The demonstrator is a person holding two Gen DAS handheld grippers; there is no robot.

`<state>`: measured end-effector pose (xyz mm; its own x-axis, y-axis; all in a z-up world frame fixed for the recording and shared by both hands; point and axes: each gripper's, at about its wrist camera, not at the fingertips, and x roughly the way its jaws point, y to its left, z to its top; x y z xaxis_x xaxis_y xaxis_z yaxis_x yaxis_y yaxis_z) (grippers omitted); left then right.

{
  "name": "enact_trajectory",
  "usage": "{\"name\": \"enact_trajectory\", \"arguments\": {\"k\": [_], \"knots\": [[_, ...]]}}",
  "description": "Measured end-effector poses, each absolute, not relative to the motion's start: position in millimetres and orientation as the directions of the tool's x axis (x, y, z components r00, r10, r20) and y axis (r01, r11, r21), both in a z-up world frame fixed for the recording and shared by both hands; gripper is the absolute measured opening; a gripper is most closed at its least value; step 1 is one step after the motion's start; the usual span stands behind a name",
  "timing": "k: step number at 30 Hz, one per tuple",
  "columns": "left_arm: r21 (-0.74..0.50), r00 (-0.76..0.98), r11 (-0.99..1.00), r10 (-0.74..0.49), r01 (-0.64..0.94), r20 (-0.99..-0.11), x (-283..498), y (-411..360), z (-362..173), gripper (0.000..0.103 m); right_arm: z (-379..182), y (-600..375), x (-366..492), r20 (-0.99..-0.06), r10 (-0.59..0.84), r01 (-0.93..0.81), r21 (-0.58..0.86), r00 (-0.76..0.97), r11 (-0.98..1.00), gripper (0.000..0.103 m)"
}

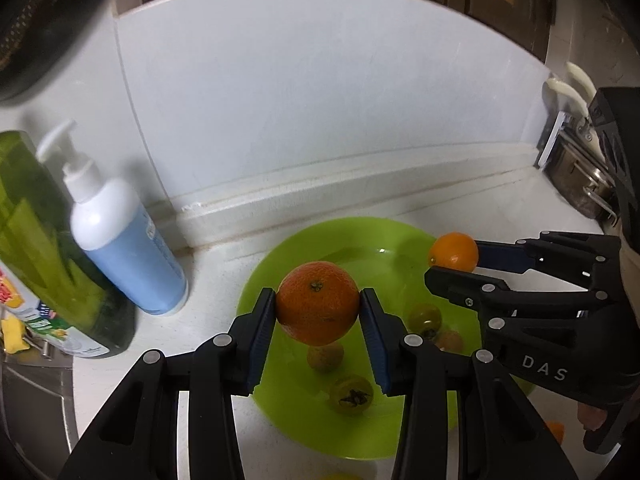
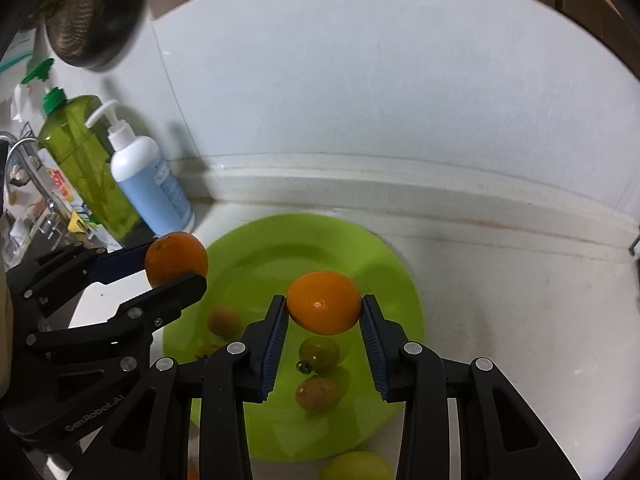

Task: Organize fruits
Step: 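Carry the orange in the left tool while the right tool carries its orange over the plate, then open the left tool onto the plate while the right tool releases its orange there, then withdraw both open tools from the plate toward the last two oranges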

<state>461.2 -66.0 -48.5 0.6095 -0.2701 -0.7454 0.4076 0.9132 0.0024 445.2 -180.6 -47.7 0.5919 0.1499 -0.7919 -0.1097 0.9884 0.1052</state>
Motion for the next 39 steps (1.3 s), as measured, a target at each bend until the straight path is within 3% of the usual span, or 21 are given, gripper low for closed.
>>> {"name": "enact_trajectory", "arguments": {"k": [24,39], "knots": [[-0.01,0.534,0.912,-0.249,0.41,-0.808,486,-71,-81,0.042,-77,-179,467,-0.841,0.147,-0.092,0.115,0.521,0.989,0.038],[0.015,0.6,0.92,-0.243,0.392,-0.762,464,-65,-57,0.048,-62,-181,450,-0.816,0.13,-0.07,0.109,0.563,0.992,0.039]]}}
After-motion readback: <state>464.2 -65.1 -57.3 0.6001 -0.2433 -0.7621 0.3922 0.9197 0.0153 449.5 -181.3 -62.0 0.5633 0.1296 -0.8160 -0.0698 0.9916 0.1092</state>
